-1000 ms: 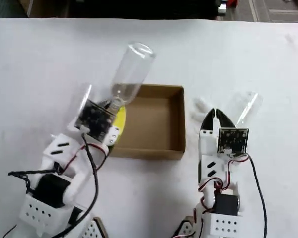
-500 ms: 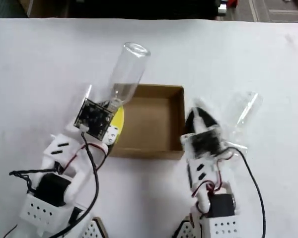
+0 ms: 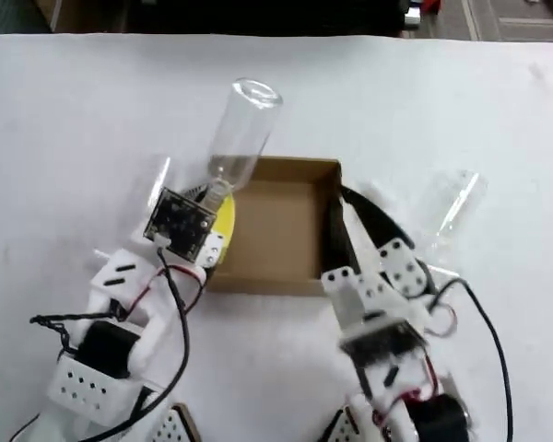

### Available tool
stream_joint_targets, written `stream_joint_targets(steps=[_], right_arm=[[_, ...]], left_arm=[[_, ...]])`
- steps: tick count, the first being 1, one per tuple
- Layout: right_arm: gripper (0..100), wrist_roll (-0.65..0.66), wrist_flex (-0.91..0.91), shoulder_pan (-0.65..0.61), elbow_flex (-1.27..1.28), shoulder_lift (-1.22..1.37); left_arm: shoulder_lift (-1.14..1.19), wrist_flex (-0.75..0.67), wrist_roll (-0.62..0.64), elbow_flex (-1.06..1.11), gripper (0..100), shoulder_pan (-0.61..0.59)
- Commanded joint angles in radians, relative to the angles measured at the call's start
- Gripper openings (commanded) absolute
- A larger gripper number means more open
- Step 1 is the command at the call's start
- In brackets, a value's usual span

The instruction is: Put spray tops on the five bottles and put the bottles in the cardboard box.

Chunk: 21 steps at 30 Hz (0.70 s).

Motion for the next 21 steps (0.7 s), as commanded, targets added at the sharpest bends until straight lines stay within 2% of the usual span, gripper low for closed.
stream_joint_targets(steps=[1, 4, 6, 10, 13, 21], right_arm=[[1.6, -0.021, -0.005, -0.077, -0.166, 0.053], [1.5, -0.028, -0.002, -0.119, -0.308, 0.213], [1.5, -0.046, 0.01, -0.137, -0.428, 0.354], [1.5, -0.193, 0.105, -0.143, -0.698, 0.591], [1.5, -0.244, 0.165, -0.145, -0.853, 0.691], [1.5, -0.239, 0.229, -0.232, -0.922, 0.814]], left_arm=[[-0.016, -0.034, -0.011, -0.008, 2, 0.062], [-0.015, -0.015, -0.025, -0.005, 2, 0.122], [-0.015, -0.005, -0.078, -0.005, 2, 0.157], [-0.01, -0.005, -0.109, -0.003, 2, 0.168], [-0.01, -0.005, -0.114, -0.003, 2, 0.171], [-0.01, -0.005, -0.115, -0.003, 2, 0.173]])
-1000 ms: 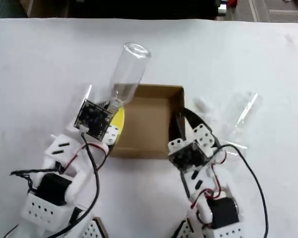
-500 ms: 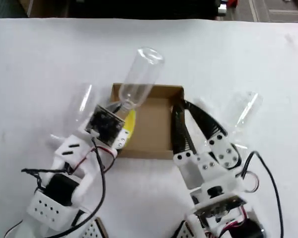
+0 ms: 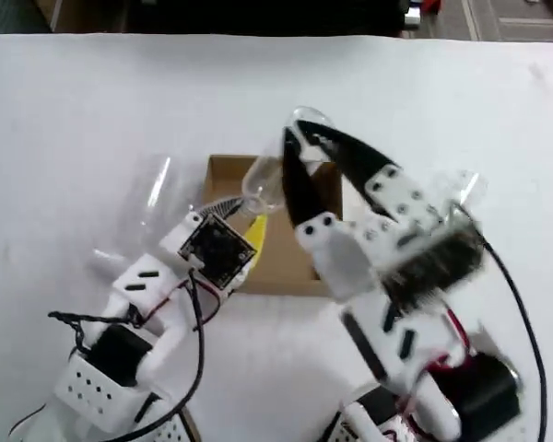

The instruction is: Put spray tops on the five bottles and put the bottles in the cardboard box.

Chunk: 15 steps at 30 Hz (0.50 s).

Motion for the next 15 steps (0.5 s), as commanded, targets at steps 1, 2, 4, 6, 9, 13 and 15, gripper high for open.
stream_joint_targets(steps=[1, 2, 4, 6, 9, 13, 15], right_arm=[[1.5, -0.009, 0.021, -0.028, -0.04, 0.079], [1.5, -0.009, 0.025, -0.015, -0.038, 0.097], [1.5, -0.009, 0.031, 0.012, -0.021, 0.134], [1.5, -0.009, 0.031, 0.033, 0.005, 0.166], [1.5, -0.009, 0.027, 0.085, 0.038, 0.191], [1.5, -0.009, 0.018, 0.127, 0.048, 0.193], [1.5, -0.009, 0.019, 0.134, 0.049, 0.2]], left_arm=[[-0.01, -0.005, -0.014, -0.008, 2, 0.013], [-0.01, -0.005, -0.014, -0.008, 2, 0.013], [-0.01, -0.005, -0.014, -0.008, 2, 0.012], [-0.01, -0.005, -0.014, -0.008, 2, 0.012], [-0.01, -0.005, -0.014, -0.008, 2, 0.012], [-0.01, -0.005, -0.014, -0.008, 2, 0.012], [-0.01, -0.005, -0.014, -0.008, 2, 0.012]])
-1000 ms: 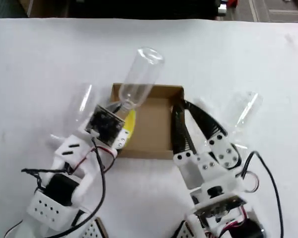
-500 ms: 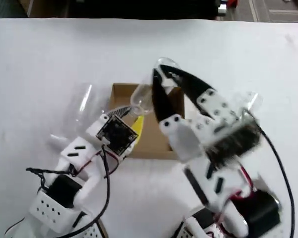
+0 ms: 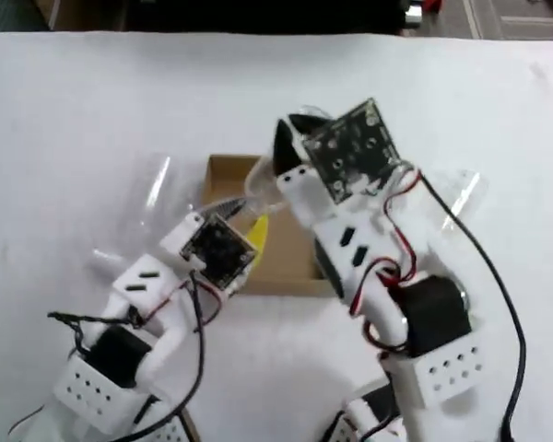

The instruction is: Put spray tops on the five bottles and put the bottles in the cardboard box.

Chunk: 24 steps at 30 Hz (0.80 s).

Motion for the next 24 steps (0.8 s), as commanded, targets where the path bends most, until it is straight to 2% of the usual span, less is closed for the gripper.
stream_joint_targets(steps=[1, 12, 24], right_arm=[[1.5, -0.009, -0.008, 0.038, -0.002, 0.013], [1.5, -0.009, -0.185, 0.13, 0.252, 0.012], [1.7, -0.009, -0.351, 0.127, 0.499, 0.007]], left_arm=[[-0.01, -0.005, -0.014, -0.008, 2, 0.005], [-0.015, -0.005, -0.011, -0.009, 2, 0.005], [-0.016, -0.005, -0.009, -0.009, 2, 0.005]])
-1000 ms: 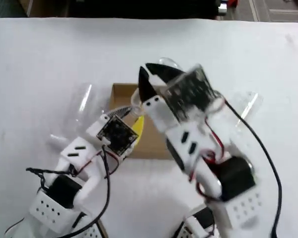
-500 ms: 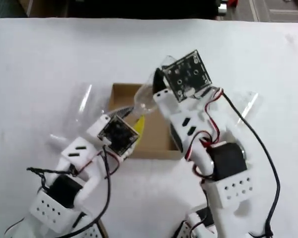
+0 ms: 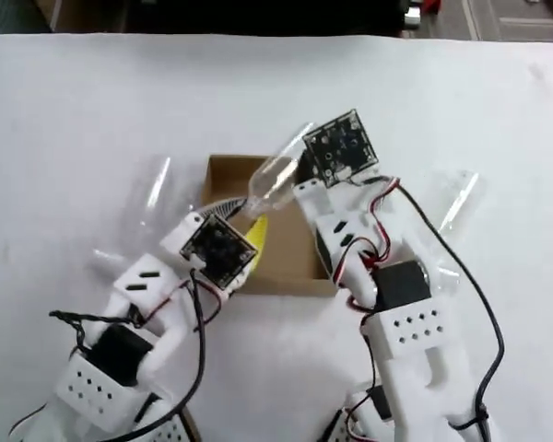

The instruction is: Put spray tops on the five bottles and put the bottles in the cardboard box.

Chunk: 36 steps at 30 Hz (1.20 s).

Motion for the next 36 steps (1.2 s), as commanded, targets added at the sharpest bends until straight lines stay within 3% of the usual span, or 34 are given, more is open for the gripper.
stream_joint_targets(steps=[1, 17, 25, 31, 36], right_arm=[[1.7, -0.008, -0.068, -0.002, 0.048, -0.007], [1.8, -0.009, -0.134, -0.12, 0.157, -0.004], [1.6, -0.017, -0.147, 0.004, 0.153, -0.01], [1.6, -0.018, -0.271, 0.102, 0.206, -0.004], [1.6, -0.127, -0.404, 0.153, 0.282, -0.008]], left_arm=[[-0.016, -0.005, -0.009, -0.011, 2, 0.008], [-0.013, -0.005, -0.008, -0.011, 2, 0.008], [-0.012, -0.008, -0.008, -0.011, 2, 0.001], [-0.008, 0.0, -0.006, -0.038, 2, -0.041], [-0.007, 0.138, 0.057, -0.172, 2, -0.09]])
